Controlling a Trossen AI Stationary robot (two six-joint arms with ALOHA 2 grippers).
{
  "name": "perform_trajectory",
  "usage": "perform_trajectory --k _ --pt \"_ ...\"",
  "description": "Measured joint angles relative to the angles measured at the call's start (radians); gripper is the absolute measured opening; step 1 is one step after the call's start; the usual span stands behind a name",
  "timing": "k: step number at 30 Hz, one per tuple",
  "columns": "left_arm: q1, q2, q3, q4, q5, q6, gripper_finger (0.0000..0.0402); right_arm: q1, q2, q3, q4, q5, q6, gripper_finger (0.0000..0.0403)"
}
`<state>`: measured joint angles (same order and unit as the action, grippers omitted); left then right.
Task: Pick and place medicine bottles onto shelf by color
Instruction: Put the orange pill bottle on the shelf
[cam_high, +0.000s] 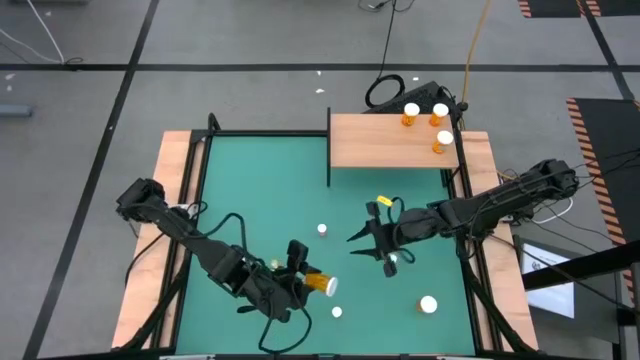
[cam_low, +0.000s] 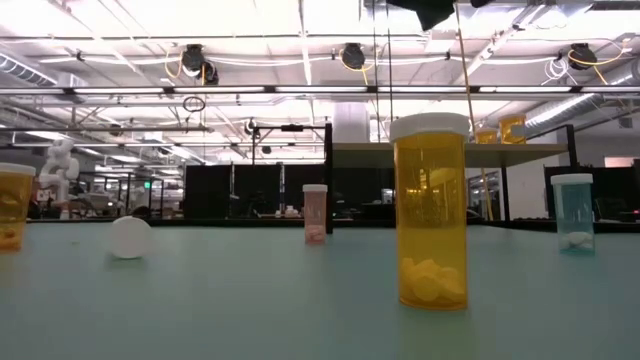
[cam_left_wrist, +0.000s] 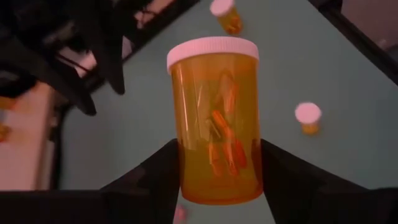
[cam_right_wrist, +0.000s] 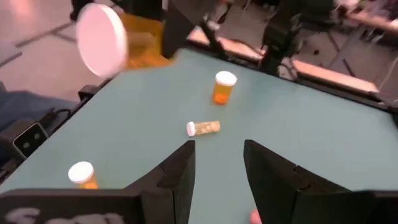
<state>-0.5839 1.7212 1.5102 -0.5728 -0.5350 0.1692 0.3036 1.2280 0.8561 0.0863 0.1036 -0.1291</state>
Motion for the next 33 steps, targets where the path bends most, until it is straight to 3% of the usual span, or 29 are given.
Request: perform_trajectory --k 8,13,17,24,29,33 --pt "0.064 -0.074 0.012 -0.001 -0.023 0.088 0.0186 -0.007 -0.121 -0.162 0.238 -0.002 -0.069 0.013" --pt "0.146 -0.134 -0.035 0.123 0.059 0.121 0.0195 -0.01 -0.136 -0.208 0.308 0.0 -0.105 0.013" --pt "0.219 -0.17 -0.182 0.398 0.218 0.166 0.0193 -0.016 -0.136 -0.209 0.33 0.002 -0.119 0.013" --pt "0.332 -0.185 -0.445 0.949 0.321 0.177 0.019 -0.016 -0.136 -0.209 0.377 0.004 -0.122 0.013" --pt "0.39 -0.184 -0.536 1.157 0.48 0.132 0.0189 -0.016 -0.135 -0.209 0.422 0.032 -0.114 0.0135" --pt "0.414 -0.184 -0.564 1.232 0.569 0.096 0.0189 -0.016 -0.127 -0.209 0.458 0.031 -0.084 0.0172"
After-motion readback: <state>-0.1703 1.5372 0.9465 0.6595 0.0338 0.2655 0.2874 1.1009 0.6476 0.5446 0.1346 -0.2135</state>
